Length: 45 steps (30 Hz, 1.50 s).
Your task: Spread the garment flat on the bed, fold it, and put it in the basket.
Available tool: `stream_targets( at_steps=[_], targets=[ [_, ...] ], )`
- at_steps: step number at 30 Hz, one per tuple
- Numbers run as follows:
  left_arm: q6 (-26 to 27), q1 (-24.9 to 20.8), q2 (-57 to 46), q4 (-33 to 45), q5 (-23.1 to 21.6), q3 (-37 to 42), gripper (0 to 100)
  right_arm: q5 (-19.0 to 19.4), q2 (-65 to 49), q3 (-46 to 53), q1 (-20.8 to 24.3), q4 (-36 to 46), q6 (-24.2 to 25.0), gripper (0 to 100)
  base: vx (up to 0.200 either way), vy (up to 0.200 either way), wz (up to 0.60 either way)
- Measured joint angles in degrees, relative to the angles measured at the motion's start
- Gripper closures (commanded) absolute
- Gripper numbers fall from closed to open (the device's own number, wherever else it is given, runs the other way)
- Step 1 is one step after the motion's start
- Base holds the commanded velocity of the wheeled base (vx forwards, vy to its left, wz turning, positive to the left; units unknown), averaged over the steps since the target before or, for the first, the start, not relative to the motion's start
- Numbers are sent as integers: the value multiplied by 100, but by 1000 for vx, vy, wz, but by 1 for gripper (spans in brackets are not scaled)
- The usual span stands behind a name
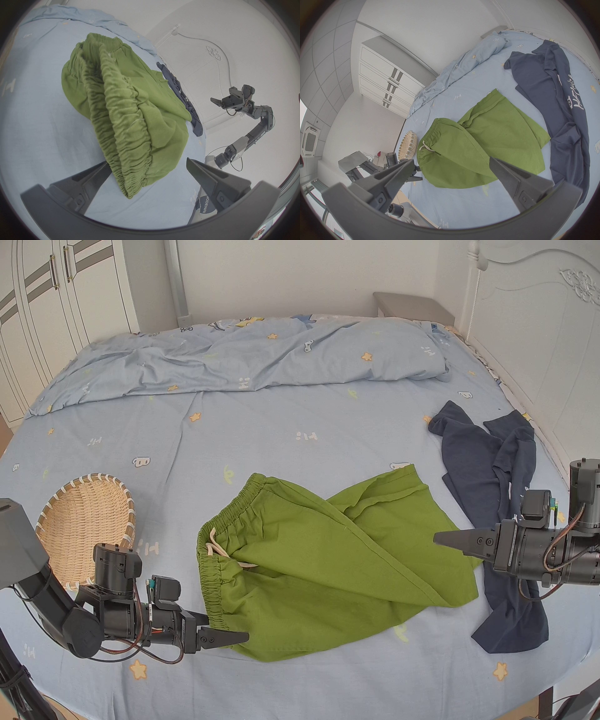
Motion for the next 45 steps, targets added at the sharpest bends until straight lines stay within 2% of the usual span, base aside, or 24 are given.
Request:
stream_targets(
  at_steps=[10,18,22,27,29,32,36,42,45],
  targets=[
    [-60,22,55,39,-113,69,100,0,17,0,-7,2,0,0,0,0,0],
    [-684,230,-127,118,-764,317,100,6,28,-11,-29,2,0,0,0,0,0],
    [-990,597,-452,717,-1028,384,100,11,32,-11,-29,22,-41,0,0,0,0],
    [-1113,978,-916,2209,-1145,288,100,38,34,30,-27,66,-283,0,0,0,0],
    [-1122,1129,-1108,2762,-1169,218,100,49,34,71,-27,126,-449,0,0,0,0],
    [-1086,1385,-1398,3380,-1191,113,100,55,37,134,-33,422,-961,0,0,0,0],
    [-891,1840,-1696,3688,-1211,17,100,49,43,219,-74,1078,-1580,0,0,0,0],
    [-293,2458,-1882,3855,-1224,12,100,84,144,328,-372,1379,-1809,0,0,0,0],
    [-191,2592,-1913,3933,-1226,23,100,173,251,424,-482,1393,-1824,0,0,0,0]
  ],
)
